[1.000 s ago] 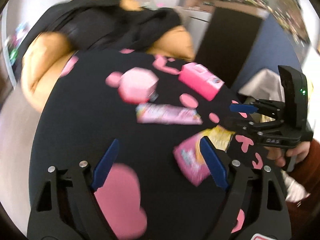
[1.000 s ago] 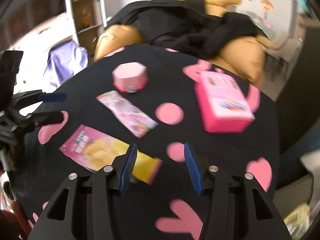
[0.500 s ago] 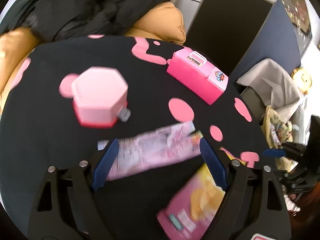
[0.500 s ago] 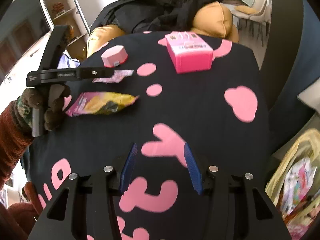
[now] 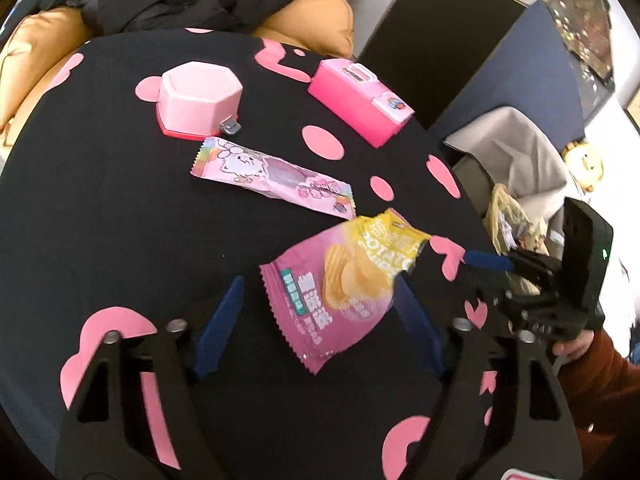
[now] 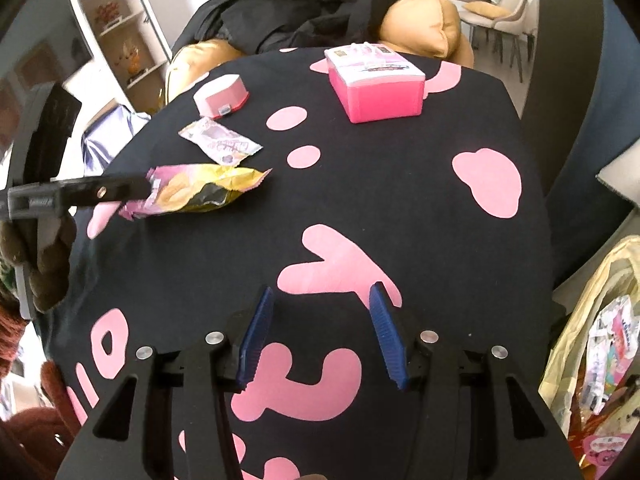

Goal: Collect trash
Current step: 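Grasp the pink-yellow snack bag with the left tool while the right tool grasps the pink candy wrapper, then carry both items to the trash bag and open the left tool to drop the snack bag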

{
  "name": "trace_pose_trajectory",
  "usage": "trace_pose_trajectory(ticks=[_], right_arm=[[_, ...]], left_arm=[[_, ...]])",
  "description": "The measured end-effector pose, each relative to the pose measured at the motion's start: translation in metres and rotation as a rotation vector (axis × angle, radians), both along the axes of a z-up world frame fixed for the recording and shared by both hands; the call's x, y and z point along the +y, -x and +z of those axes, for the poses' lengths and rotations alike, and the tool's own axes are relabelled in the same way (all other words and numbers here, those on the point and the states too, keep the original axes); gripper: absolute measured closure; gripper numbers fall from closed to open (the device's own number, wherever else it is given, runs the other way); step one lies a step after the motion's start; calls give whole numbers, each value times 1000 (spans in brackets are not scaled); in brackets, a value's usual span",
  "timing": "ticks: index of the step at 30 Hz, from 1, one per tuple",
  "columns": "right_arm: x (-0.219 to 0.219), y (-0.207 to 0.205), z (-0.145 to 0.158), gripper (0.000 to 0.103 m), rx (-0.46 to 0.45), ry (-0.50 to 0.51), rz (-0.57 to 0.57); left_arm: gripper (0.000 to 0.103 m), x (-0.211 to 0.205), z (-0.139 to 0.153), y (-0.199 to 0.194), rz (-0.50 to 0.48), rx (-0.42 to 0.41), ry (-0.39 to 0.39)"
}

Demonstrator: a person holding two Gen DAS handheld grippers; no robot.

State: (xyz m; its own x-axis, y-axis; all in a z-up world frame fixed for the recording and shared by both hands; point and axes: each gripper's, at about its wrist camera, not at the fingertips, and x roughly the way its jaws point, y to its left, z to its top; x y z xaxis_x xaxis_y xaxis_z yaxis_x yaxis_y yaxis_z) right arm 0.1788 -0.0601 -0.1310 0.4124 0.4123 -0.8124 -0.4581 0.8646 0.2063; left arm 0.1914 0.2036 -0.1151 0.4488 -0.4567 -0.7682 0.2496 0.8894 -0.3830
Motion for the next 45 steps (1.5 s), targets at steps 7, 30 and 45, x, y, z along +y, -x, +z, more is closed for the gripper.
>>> trace_pose_trajectory(ticks=[7, 30, 45], right_arm=[[11, -4, 3, 50, 20, 57, 35], [178, -106, 14, 69, -76, 122, 300], [59, -30, 43, 83, -137, 118, 87]], left_arm=[[89, -5, -1, 7, 45, 14, -4], [88, 80, 2, 68, 214, 34, -18], [85, 65, 1, 58, 240, 7, -25]])
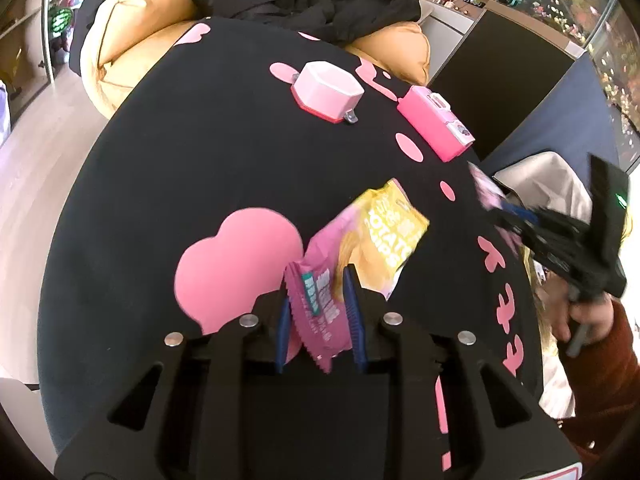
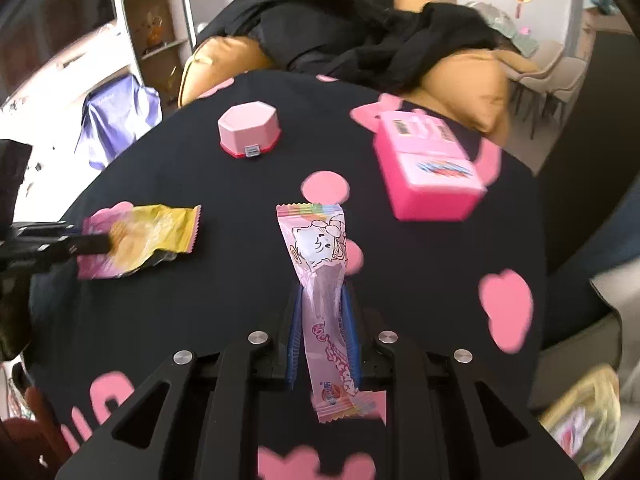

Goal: Collect trash
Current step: 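Carry both items to the trash bag and open the left tool to drop the snack bag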

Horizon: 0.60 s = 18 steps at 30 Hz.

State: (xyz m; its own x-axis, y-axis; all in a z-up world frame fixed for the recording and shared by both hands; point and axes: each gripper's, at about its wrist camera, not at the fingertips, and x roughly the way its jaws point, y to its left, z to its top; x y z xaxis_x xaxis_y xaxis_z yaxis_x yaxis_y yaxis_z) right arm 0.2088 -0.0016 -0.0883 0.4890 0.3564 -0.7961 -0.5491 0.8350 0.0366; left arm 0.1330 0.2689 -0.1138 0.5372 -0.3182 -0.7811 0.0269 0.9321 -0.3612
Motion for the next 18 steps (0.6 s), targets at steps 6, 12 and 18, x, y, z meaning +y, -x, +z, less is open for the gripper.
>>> trace_pose_trajectory(ticks=[6, 12, 18], right_arm=[[-54, 28, 28, 83, -75, -54, -91], [-107, 48, 58, 83, -159, -75, -171], [-170, 70, 92, 83, -267, -81, -258]], left_arm=[[96, -31, 26, -5, -55, -56, 17], [96, -85, 73, -12, -145, -134, 28], [96, -162, 111, -22, -267, -179, 60]])
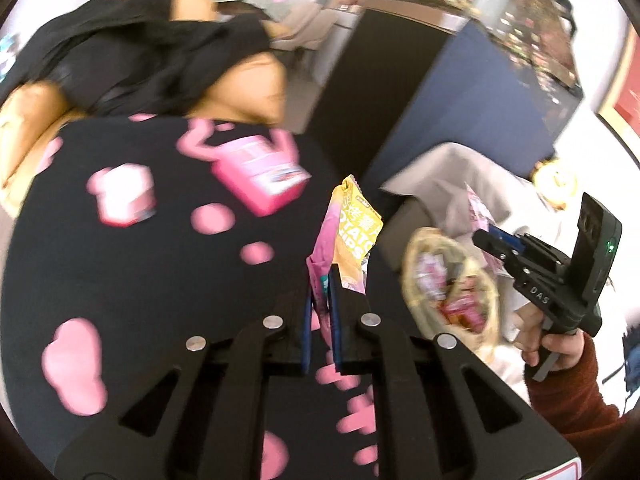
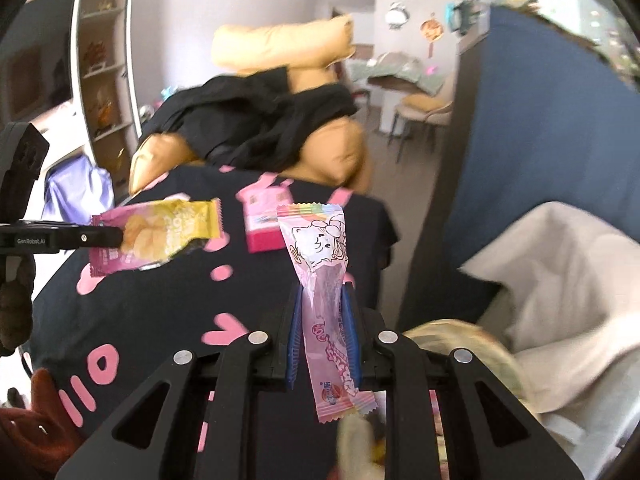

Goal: Collect trash
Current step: 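Carry both items to the trash bag and open the left tool to drop the snack bag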

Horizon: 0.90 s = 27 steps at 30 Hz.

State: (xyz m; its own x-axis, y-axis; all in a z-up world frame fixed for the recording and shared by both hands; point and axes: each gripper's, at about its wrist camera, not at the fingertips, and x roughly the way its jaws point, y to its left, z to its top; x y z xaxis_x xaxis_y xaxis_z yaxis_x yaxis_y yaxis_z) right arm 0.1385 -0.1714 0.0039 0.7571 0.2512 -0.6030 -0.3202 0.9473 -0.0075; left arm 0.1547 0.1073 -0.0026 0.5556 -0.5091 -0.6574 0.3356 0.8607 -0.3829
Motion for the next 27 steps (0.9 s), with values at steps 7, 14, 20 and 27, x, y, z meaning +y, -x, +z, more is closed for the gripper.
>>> trace_pose_trajectory(ticks=[7, 14, 20, 27], right_arm=[[-82, 20, 21, 83, -71, 13, -138], [-149, 35, 13, 83, -78, -1, -264], [-173, 39, -9, 83, -34, -65, -295], [-162, 26, -47, 83, 50, -71, -280]], left_arm=[[96, -102, 13, -11, -164, 18, 64], [96, -199, -22, -27, -315, 127, 84], [96, -263, -75, -41, -389, 228, 81], [95, -283, -114, -54, -381, 257, -5]])
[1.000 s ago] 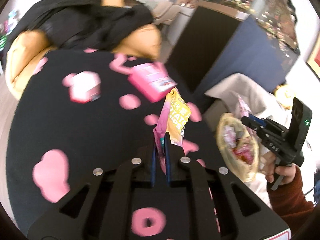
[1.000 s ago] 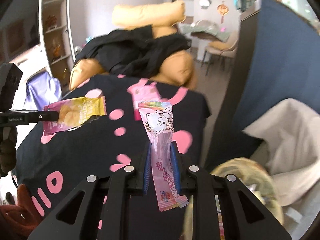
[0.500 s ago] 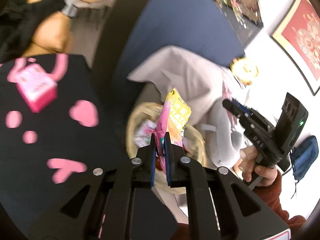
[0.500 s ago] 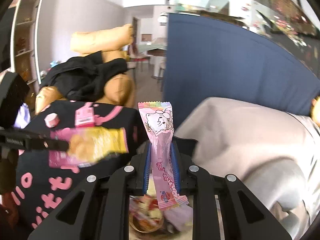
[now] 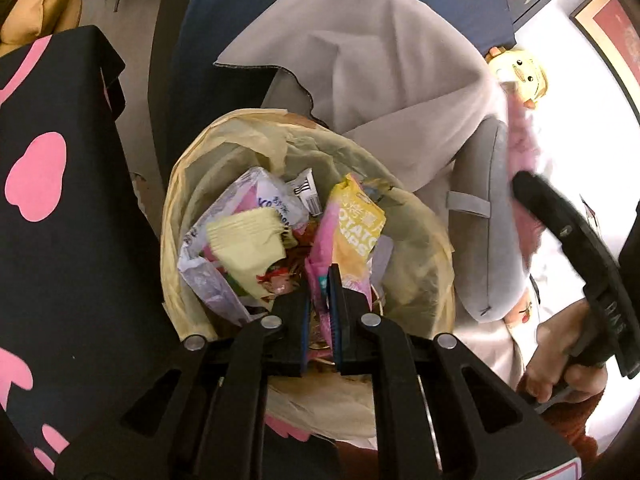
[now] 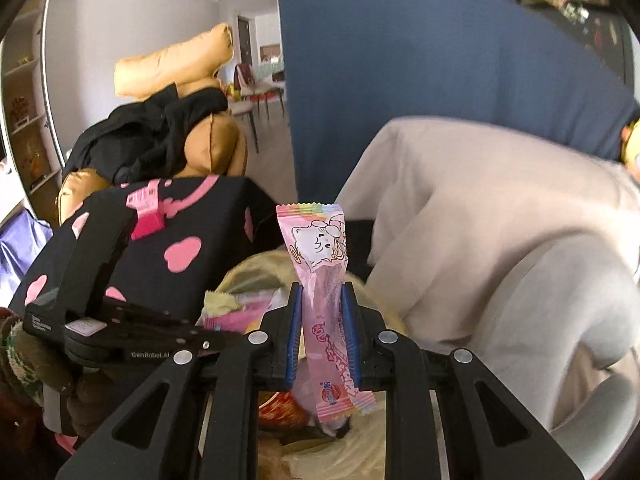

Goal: Collect trash
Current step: 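Carry both items to the trash bag and open the left tool to drop the snack bag, then open the right tool to drop the pink candy wrapper into the bag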

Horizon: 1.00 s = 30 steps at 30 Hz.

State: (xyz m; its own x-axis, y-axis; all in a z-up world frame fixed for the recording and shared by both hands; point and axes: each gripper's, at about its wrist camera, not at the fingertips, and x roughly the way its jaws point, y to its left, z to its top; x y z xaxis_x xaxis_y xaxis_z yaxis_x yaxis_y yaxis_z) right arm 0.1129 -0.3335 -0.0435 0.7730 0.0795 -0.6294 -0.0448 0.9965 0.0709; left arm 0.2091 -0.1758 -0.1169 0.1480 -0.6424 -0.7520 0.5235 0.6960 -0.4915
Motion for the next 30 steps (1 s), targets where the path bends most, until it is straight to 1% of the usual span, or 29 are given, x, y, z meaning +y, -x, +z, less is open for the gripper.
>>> trace_pose_trajectory(ticks=[2, 3, 4, 5, 7, 8, 10, 11, 13, 15, 16, 17, 18, 20, 22, 25, 27, 30], right_arm=[[8, -6, -12, 83, 26, -20, 13], [12, -9, -17, 83, 34, -24, 19], [16, -10, -21, 83, 41, -26, 25], [21, -13, -25, 83, 49, -25, 31], [32, -18, -32, 83, 64, -26, 43], [37, -20, -36, 83, 70, -27, 52], [48, -24, -43, 83, 86, -22, 70], [51, -25, -44, 83, 91, -19, 76], [60, -28, -53, 83, 117, 5, 80], [61, -32, -60, 83, 143, 39, 62], [61, -35, -65, 83, 157, 52, 48], [58, -38, -74, 83, 184, 60, 28], [55, -40, -79, 83, 208, 60, 17], [47, -41, -91, 83, 249, 41, 6], [42, -38, -97, 83, 260, 10, 1], [39, -36, -100, 82, 262, 0, -7], [37, -33, -99, 80, 261, -22, -14], [32, -25, -93, 72, 272, -79, -21]], left_arm=[[88, 7, 3, -1, 9, 0, 19], [76, 12, 4, 0, 15, -1, 24], [68, 18, 7, 1, 24, -4, 31], [67, 25, 12, 2, 37, -13, 39], [60, 36, 23, 4, 59, -42, 34], [58, 42, 27, 5, 70, -58, 31], [51, 59, 37, 9, 119, -110, 7], [50, 67, 40, 12, 143, -129, 1], [42, 82, 44, 22, 188, -171, -22], [37, 90, 48, 28, 216, -214, -55], [31, 94, 50, 31, 232, -236, -79], [28, 99, 52, 37, 254, -260, -101], [23, 102, 54, 39, 264, -272, -103], [19, 113, 61, 49, 284, -297, -90], [15, 120, 64, 57, 302, -313, -85], [10, 132, 70, 71, 336, -336, -86], [9, 138, 72, 83, 360, -360, -102], [9, 148, 76, 99, 383, -391, -131]])
